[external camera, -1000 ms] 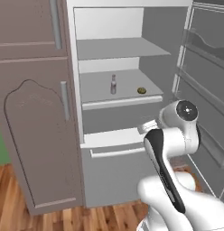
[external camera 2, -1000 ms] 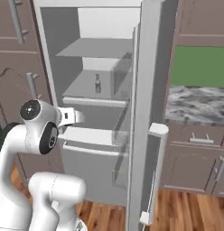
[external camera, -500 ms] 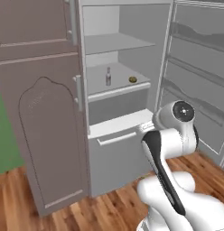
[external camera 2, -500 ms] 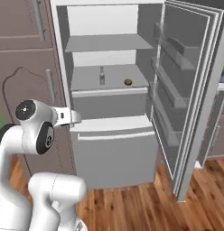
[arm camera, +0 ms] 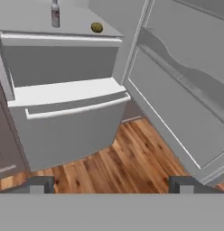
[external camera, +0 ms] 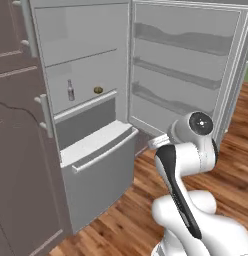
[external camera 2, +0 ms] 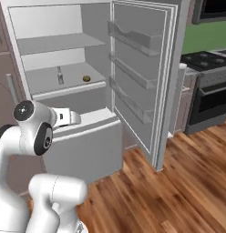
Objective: Move the bottled drink and potato from the top shelf to the second highest shelf to make space. Then, place the pitcher from the counter on the cleared top shelf.
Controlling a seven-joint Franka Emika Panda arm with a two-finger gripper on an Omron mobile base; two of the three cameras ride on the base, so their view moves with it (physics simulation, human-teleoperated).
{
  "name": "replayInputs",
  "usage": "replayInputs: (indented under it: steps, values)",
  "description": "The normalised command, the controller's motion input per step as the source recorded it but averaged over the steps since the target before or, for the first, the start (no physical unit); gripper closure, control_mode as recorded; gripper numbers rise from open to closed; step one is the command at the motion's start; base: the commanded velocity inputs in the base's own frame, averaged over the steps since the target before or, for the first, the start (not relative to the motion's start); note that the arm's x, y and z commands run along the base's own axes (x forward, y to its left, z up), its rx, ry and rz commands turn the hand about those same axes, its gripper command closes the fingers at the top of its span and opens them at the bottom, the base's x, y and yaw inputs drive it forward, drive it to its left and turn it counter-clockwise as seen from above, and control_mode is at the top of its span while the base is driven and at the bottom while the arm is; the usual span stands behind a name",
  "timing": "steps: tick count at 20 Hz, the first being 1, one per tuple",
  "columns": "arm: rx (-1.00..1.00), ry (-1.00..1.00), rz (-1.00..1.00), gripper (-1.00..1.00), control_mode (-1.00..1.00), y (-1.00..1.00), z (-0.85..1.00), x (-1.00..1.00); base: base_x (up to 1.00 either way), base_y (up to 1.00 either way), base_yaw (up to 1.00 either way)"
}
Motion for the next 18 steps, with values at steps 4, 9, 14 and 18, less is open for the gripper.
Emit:
replayInputs:
  steps: [4,9,14,18]
  values:
    - [0.0,0.0,0.0,-1.0,1.0,0.0,0.0,0.0,0.0,-0.64,-0.46]
    - [0.0,0.0,0.0,-1.0,1.0,0.0,0.0,0.0,0.02,-0.72,-0.39]
    - [0.0,0.0,0.0,-1.0,1.0,0.0,0.0,0.0,0.03,-0.94,-0.34]
    - [0.0,0.0,0.0,-1.0,1.0,0.0,0.0,0.0,0.0,-0.96,-0.39]
